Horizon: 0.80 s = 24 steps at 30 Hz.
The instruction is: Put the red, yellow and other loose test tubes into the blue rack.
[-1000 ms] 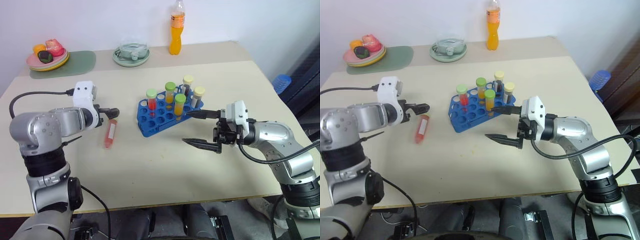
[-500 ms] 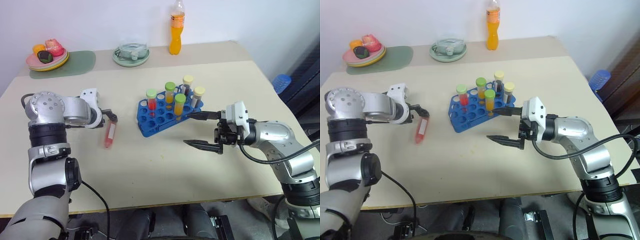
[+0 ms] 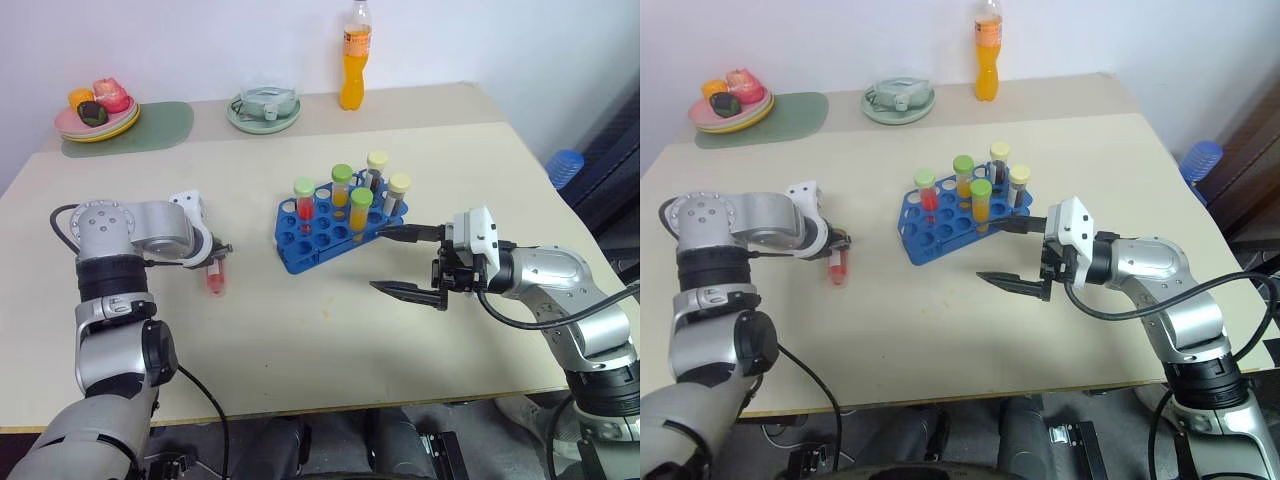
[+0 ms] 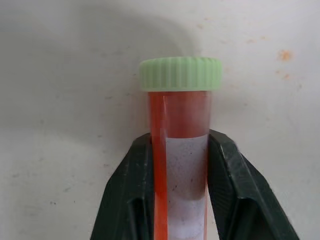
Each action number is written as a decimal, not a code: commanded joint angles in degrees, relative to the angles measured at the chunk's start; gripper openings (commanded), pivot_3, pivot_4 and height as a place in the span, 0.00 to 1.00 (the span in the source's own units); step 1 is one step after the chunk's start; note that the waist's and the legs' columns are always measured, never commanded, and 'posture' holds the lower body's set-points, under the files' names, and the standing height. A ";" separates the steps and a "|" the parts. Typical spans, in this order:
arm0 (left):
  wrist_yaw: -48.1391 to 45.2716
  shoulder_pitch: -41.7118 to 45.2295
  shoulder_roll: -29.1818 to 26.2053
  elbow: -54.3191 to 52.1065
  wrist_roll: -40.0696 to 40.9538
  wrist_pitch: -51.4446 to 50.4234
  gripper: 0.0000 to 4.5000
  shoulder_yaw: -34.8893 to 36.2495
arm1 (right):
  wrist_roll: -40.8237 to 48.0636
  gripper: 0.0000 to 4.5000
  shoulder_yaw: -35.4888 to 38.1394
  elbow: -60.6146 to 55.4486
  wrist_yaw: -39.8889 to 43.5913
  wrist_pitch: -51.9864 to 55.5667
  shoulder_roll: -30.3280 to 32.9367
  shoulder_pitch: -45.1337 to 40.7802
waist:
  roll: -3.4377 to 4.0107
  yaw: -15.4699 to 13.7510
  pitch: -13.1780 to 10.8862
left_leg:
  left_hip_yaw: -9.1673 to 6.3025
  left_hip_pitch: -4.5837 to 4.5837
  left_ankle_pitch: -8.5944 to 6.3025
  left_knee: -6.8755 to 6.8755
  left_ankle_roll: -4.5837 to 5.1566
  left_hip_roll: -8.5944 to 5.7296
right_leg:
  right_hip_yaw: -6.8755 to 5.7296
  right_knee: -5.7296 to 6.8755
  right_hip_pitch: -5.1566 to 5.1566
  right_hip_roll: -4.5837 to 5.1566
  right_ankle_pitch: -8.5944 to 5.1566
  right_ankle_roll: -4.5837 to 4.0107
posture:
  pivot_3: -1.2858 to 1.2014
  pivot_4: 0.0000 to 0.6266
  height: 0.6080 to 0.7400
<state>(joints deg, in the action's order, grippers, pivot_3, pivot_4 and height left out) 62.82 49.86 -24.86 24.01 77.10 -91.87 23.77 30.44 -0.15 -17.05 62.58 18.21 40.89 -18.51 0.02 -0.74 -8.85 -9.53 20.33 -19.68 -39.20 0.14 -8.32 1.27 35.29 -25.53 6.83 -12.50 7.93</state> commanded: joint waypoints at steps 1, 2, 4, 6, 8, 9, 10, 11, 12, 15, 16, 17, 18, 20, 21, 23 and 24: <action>3.26 -2.98 0.76 -3.59 4.64 -0.63 0.25 1.49 | -0.01 0.92 0.76 -0.47 0.17 -1.16 -0.35 -1.21 | 0.00 0.01 0.00 | 0.00 -0.01 0.00 0.01 0.00 0.00 | 0.00 0.01 0.00 0.00 0.00 0.00 | 0.52 0.24 1.00; 3.38 -3.91 0.75 -5.56 5.72 -0.63 0.25 1.61 | -0.04 0.92 0.67 -0.34 0.17 -1.12 -0.48 -1.42 | 0.00 0.06 0.00 | 0.00 -0.01 0.00 0.01 0.00 0.00 | 0.00 0.01 -0.01 0.00 0.00 0.00 | 0.52 0.24 1.00; 0.59 -5.86 -0.75 -10.30 9.43 -0.63 0.25 0.49 | -0.14 0.92 0.41 0.04 0.17 -1.14 -0.87 -1.94 | 0.00 0.16 0.00 | 0.02 -0.01 0.00 0.02 0.00 0.00 | 0.02 0.01 -0.01 0.00 0.00 0.00 | 0.52 0.24 1.00; -9.88 -9.13 -4.42 -22.10 8.96 0.11 0.25 -1.89 | -0.20 0.92 0.11 0.36 0.19 -1.21 -1.39 -2.28 | 0.00 0.21 0.00 | 0.03 -0.01 0.00 0.03 0.00 0.01 | 0.03 0.03 -0.03 0.00 0.00 0.00 | 0.52 0.24 1.00; -22.16 -12.61 -7.80 -32.59 6.69 1.93 0.25 -3.91 | -0.21 0.92 -0.10 0.63 0.25 -1.23 -1.83 -2.52 | -0.02 0.40 -0.01 | 0.06 0.07 0.00 0.03 0.00 0.02 | 0.03 0.05 -0.12 -0.01 0.00 0.00 | 0.52 0.24 1.00; -31.18 -14.53 -8.35 -36.08 7.39 3.18 0.25 -4.01 | -0.24 0.92 -0.20 0.75 0.29 -1.26 -2.01 -2.59 | -0.02 0.38 -0.01 | 0.07 0.08 0.00 0.03 0.00 0.02 | 0.04 0.05 -0.13 0.00 0.00 -0.01 | 0.52 0.24 1.00; -43.15 -17.34 -9.60 -40.82 5.20 7.97 0.25 -4.81 | -0.29 0.92 -0.28 0.84 0.31 -1.30 -2.16 -2.61 | 0.03 0.14 0.01 | 0.08 0.07 0.00 0.03 0.00 0.02 | 0.04 0.05 -0.13 0.00 0.00 -0.01 | 0.52 0.24 1.00; -52.71 -19.66 -10.83 -44.36 2.48 12.36 0.25 -5.84 | -0.31 0.92 -0.28 0.99 0.39 -1.36 -2.23 -2.65 | 0.06 -0.01 0.03 | 0.09 0.07 0.00 0.03 0.00 0.02 | 0.03 0.03 -0.11 0.00 -0.01 -0.01 | 0.52 0.24 1.00; -58.14 -21.83 -13.90 -47.87 -2.75 16.59 0.25 -8.85 | -0.36 0.92 -0.25 1.12 0.36 -1.46 -2.33 -2.62 | 0.06 -0.07 0.04 | 0.11 0.02 0.00 0.03 0.00 0.01 | 0.03 0.00 -0.03 0.02 -0.01 -0.02 | 0.52 0.24 1.00; -73.56 -27.84 -19.08 -55.08 -18.64 33.56 0.25 -16.39 | -0.44 0.92 0.03 1.14 0.10 -1.59 -2.31 -2.04 | 0.07 -0.01 0.03 | 0.13 -0.01 0.00 0.05 0.00 0.02 | 0.03 -0.07 0.04 0.02 -0.01 -0.02 | 0.52 0.24 1.00; -77.13 -29.24 -18.73 -56.02 -22.88 39.49 0.25 -17.64 | -0.37 0.92 0.26 1.02 -0.12 -1.51 -2.25 -1.76 | 0.07 -0.08 0.03 | 0.13 -0.02 0.00 0.07 0.00 0.02 | 0.03 -0.07 0.04 0.01 -0.01 -0.02 | 0.52 0.24 1.00; -79.43 -30.15 -18.27 -56.19 -26.09 43.74 0.25 -18.55 | -0.30 0.92 0.44 1.05 -0.22 -1.48 -2.20 -1.64 | 0.06 -0.15 0.03 | 0.13 -0.01 0.00 0.08 -0.01 0.04 | 0.03 -0.09 0.05 0.00 -0.02 -0.03 | 0.52 0.24 1.00; -82.16 -31.14 -17.48 -56.01 -30.69 49.84 0.25 -20.10 | -0.35 0.92 0.73 0.85 -0.42 -1.53 -2.00 -1.08 | 0.06 -0.21 0.03 | 0.12 0.00 0.00 0.07 0.00 0.04 | 0.03 -0.12 0.06 0.01 -0.02 -0.03 | 0.52 0.24 1.00; -85.78 -32.18 -15.80 -52.86 -41.41 62.08 0.25 -24.71 | -0.28 0.92 1.52 0.27 -0.85 -1.52 -1.55 0.38 | 0.05 -0.40 0.02 | 0.12 0.01 -0.01 0.06 0.00 0.03 | 0.03 -0.18 0.11 0.02 -0.01 -0.03 | 0.52 0.24 1.00; -86.83 -32.42 -14.80 -51.33 -45.57 66.90 0.25 -26.25 | -0.21 0.92 1.84 0.12 -0.97 -1.51 -1.39 0.85 | 0.05 -0.48 0.02 | 0.11 0.02 -0.01 0.06 0.00 0.04 | 0.02 -0.20 0.10 0.01 -0.01 -0.03 | 0.52 0.24 1.00; -89.59 -31.87 -11.67 -47.49 -49.98 74.02 0.25 -28.36 | -0.12 0.92 2.47 -0.41 -1.22 -1.48 -1.05 1.89 | 0.06 -0.65 0.02 | 0.13 0.02 -0.01 0.08 0.01 0.03 | 0.02 -0.21 0.10 0.02 -0.01 -0.03 | 0.52 0.24 1.00; -90.20 -31.17 -8.95 -45.30 -51.72 78.22 0.25 -29.00 | -0.08 0.92 2.92 -0.87 -1.46 -1.46 -0.84 2.62 | 0.05 -0.84 0.02 | 0.13 0.02 -0.01 0.08 0.01 0.04 | 0.02 -0.22 0.09 0.02 -0.01 -0.02 | 0.52 0.24 1.00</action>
<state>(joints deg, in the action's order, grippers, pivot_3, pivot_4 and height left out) -25.77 17.79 -35.63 -22.81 29.20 -21.06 -4.45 29.75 0.51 -15.30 61.53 17.58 39.35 -15.95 0.07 -1.58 -8.83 -9.40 20.35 -19.69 -39.13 0.15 -8.28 1.29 35.08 -25.44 6.84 -12.50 7.91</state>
